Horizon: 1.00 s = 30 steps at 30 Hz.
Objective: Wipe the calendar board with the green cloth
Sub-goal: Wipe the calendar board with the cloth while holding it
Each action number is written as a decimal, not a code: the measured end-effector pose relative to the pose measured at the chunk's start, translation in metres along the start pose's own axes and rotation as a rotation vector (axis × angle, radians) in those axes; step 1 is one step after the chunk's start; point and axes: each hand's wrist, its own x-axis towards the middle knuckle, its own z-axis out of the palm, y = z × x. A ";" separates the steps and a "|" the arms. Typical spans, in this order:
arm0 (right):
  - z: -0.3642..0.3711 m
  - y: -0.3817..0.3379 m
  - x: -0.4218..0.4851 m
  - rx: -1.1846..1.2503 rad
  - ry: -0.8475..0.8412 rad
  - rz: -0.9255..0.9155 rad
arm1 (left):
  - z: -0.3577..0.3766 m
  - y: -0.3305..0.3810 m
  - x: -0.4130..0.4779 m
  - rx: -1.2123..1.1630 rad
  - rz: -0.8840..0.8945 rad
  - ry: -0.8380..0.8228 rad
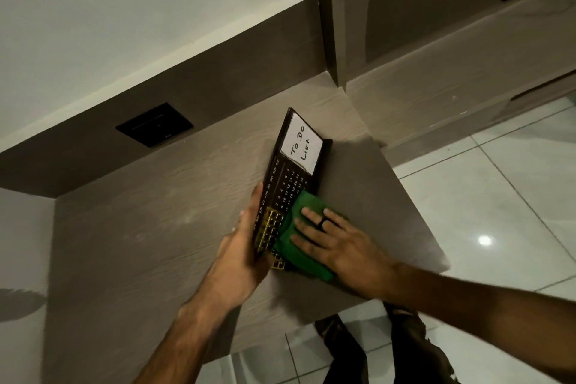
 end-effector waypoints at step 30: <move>-0.057 0.122 0.074 0.050 0.135 0.549 | -0.004 0.019 -0.005 0.017 -0.062 -0.027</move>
